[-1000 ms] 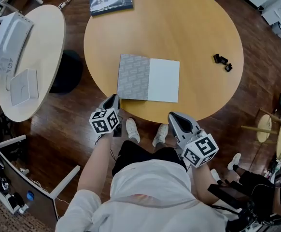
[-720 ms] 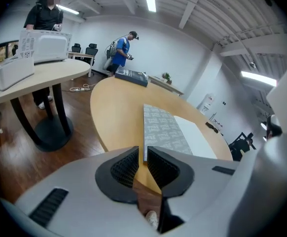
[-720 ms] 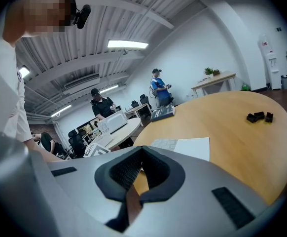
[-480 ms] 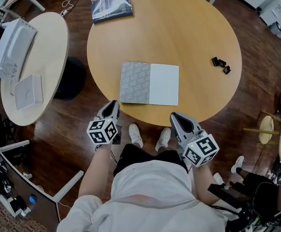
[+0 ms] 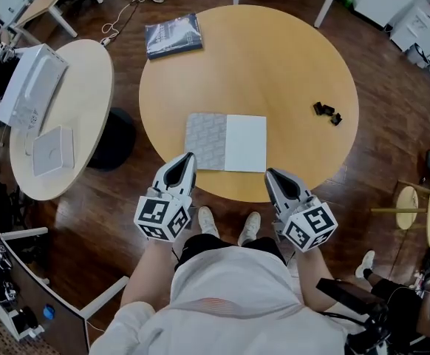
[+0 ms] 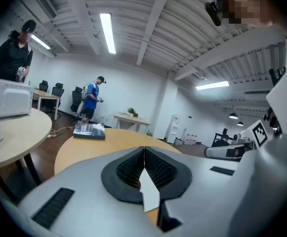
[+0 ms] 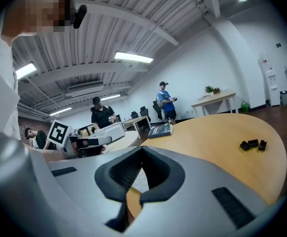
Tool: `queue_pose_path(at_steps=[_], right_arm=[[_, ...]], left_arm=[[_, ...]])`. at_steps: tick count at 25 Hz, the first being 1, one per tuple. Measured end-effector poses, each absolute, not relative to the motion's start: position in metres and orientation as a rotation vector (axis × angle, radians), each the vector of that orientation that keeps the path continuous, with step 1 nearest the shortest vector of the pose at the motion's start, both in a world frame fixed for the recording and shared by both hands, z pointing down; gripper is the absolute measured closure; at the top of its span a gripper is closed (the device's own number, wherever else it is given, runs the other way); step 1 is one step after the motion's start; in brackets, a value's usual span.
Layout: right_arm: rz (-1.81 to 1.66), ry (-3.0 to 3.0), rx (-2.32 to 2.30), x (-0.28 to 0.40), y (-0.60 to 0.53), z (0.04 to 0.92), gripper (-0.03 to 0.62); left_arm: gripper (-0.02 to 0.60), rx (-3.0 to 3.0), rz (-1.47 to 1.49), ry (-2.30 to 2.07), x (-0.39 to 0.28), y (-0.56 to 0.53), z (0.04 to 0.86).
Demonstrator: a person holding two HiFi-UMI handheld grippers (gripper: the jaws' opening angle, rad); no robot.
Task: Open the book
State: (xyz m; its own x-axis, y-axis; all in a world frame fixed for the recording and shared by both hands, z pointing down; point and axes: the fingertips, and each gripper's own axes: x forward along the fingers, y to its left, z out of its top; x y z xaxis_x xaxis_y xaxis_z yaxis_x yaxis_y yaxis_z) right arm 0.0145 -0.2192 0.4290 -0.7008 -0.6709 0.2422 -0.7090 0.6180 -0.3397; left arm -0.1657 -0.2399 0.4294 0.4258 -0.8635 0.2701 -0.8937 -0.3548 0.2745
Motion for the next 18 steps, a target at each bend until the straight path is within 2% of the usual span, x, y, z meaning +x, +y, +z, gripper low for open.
queue_pose_path(at_steps=[11, 18], right_arm=[[0.466, -2.79, 1.301, 0.047, -0.229, 0.375, 0.592], [0.362, -2.804, 1.337, 0.057, -0.23, 0.351, 0.592]], left_arm=[[0.571, 2.502, 0.042, -1.408, -0.114, -0.229, 0.364], [0.571, 2.545, 0.019, -1.404, -0.106, -0.233, 0.346]])
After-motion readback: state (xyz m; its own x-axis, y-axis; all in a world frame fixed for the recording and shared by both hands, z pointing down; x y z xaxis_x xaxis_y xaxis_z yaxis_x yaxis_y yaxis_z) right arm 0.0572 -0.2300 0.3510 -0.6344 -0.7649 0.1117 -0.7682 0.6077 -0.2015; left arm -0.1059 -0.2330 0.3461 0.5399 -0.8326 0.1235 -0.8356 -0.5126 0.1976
